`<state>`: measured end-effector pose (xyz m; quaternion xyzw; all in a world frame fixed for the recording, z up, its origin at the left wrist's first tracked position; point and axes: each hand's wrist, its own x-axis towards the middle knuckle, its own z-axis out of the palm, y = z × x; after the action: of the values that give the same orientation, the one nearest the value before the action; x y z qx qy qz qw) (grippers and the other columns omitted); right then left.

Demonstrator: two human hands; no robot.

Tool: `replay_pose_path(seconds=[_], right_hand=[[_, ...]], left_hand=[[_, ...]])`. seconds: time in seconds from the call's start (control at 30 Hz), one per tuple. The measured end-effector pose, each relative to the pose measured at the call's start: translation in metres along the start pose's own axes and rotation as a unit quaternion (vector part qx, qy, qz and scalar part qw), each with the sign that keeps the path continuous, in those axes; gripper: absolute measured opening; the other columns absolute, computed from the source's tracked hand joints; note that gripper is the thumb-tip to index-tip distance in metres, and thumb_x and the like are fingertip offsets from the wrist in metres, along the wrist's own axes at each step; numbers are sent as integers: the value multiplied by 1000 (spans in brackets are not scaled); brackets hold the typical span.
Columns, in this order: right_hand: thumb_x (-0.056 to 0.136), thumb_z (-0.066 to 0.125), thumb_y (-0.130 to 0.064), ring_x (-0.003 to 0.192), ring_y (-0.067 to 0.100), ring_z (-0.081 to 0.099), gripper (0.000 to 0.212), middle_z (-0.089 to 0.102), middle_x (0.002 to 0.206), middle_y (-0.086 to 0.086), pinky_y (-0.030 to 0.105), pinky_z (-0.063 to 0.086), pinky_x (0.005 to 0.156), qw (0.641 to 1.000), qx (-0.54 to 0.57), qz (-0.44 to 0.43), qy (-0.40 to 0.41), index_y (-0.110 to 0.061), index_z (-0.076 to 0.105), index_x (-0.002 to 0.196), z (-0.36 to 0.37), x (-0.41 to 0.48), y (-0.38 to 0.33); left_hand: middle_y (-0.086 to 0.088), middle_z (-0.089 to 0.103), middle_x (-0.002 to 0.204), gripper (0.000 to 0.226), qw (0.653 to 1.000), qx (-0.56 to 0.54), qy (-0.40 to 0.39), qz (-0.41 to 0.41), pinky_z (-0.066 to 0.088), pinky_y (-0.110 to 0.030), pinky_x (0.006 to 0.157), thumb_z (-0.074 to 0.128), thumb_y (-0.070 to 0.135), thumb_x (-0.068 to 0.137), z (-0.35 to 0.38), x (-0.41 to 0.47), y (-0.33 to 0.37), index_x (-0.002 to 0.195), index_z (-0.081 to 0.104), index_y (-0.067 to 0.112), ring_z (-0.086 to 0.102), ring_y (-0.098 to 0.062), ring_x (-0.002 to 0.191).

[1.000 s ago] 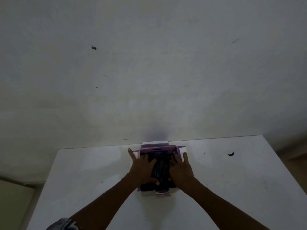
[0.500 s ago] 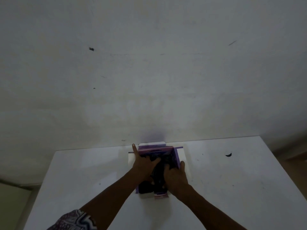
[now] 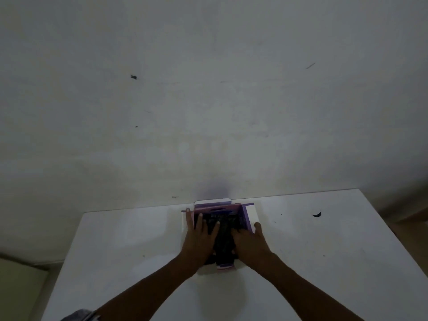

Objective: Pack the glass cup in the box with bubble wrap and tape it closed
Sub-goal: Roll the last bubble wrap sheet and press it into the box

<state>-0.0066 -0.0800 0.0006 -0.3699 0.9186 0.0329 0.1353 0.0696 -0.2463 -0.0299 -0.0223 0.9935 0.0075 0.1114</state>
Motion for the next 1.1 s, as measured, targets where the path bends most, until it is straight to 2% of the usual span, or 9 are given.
replay_pose_path(seconds=[0.17,0.3,0.37,0.43,0.57,0.7,0.8,0.93,1.1], right_hand=[[65,77,-28,75,18,66,11,69,69,-5,62,33,91,989,-67,-95,90,-27,68,71,20,-36,14],[96,21,-53,121,18,49,47,64,119,-4,59,7,104,996,-2,-82,-16,-34,60,113,17,-42,15],[91,22,-64,135,24,32,56,47,141,-1,60,4,108,996,-3,-75,-55,-36,41,135,8,-43,13],[84,50,-58,125,28,44,55,58,129,5,56,13,107,995,-37,-87,-38,-25,52,128,3,-45,7],[48,87,-44,79,19,63,36,69,70,-3,44,25,85,995,-69,-56,47,-23,68,70,13,-57,4],[81,63,-25,117,23,48,24,63,114,0,51,10,101,997,-38,-60,24,-25,64,105,14,-59,8],[87,56,-12,127,25,37,32,56,127,5,54,7,108,996,-55,-66,5,-22,58,118,8,-60,6],[85,54,-6,122,30,42,37,58,123,9,55,3,110,994,-75,-85,-6,-18,58,120,2,-73,6],[77,63,-16,95,20,57,26,67,94,-3,41,17,92,989,-30,-137,47,-29,66,100,12,-101,14]], left_hand=[[-22,68,92,49,995,39,-26,-89,17,-80,96,86,31,56,-2,-30,8,96,71,8,56,-44,104],[-10,71,98,53,995,80,-8,-63,16,-86,86,87,47,47,-1,-38,6,92,75,21,57,-42,109],[-5,70,80,58,996,50,-10,-79,21,-87,81,85,59,36,-10,-37,6,81,74,24,60,-38,98],[-5,68,72,59,996,40,7,-81,26,-85,77,86,58,31,-20,-37,5,75,72,21,62,-37,89],[-3,66,68,33,993,40,84,-77,40,-72,84,80,53,60,-22,-54,18,68,68,23,60,-32,79],[-2,69,96,38,997,33,41,-48,34,-79,80,48,64,77,1,-70,20,95,69,38,51,-33,98],[-4,68,105,50,997,44,-4,-55,32,-80,80,71,61,59,3,-70,16,105,66,42,42,-33,104],[-8,70,100,67,998,31,21,-54,41,-74,79,90,29,35,-8,-81,27,99,71,34,48,-34,99],[6,68,80,29,995,9,101,-12,34,-52,88,75,50,60,-1,-113,46,78,64,31,59,-26,87]])
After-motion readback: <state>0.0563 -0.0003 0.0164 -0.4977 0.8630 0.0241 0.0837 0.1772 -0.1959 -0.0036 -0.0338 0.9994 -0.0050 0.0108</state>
